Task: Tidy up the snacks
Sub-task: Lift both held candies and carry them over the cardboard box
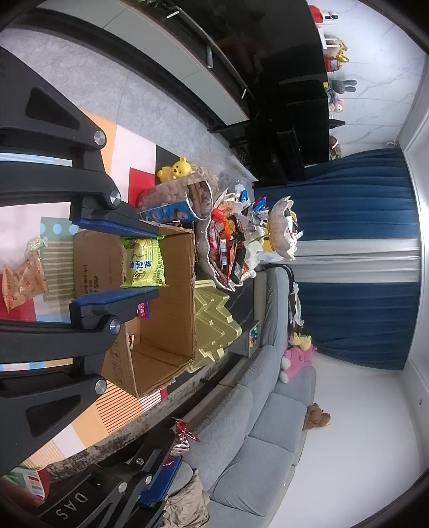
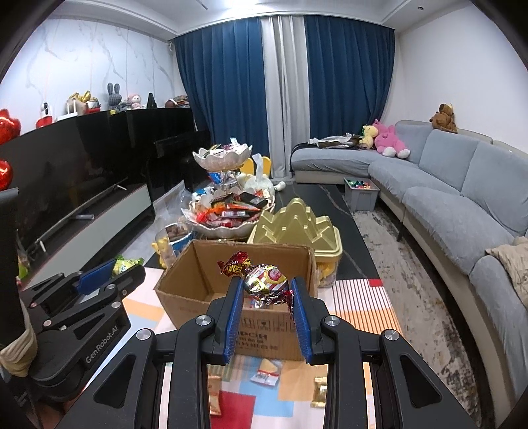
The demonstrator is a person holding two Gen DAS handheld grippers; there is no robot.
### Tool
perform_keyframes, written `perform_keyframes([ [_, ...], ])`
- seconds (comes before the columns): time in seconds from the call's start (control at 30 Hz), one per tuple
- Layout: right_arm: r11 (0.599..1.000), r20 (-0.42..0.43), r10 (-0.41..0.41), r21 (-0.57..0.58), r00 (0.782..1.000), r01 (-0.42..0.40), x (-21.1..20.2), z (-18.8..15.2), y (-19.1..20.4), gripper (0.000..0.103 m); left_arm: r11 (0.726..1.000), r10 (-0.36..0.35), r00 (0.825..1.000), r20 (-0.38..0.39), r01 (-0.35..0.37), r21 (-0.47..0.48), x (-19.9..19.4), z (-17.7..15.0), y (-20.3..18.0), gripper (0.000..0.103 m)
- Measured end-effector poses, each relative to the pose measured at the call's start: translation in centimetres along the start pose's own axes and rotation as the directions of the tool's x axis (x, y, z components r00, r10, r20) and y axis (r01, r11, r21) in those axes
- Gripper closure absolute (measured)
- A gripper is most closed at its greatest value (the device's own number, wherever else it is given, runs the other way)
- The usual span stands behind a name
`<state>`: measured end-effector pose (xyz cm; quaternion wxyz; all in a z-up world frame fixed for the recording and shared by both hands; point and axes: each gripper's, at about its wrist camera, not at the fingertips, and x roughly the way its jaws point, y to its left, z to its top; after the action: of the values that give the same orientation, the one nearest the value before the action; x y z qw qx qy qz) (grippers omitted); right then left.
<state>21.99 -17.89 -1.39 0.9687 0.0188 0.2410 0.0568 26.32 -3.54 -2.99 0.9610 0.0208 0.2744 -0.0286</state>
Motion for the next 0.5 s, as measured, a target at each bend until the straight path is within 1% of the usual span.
perform_keyframes([
  [0.5,1.0,0.004,-0.001,0.001,1.0,0.001,2.1,1.6,-0.1,0.072,1.0,-0.013,1.0,-0.001,0.013,0.0,2.8,1.8,0.1,0.073],
])
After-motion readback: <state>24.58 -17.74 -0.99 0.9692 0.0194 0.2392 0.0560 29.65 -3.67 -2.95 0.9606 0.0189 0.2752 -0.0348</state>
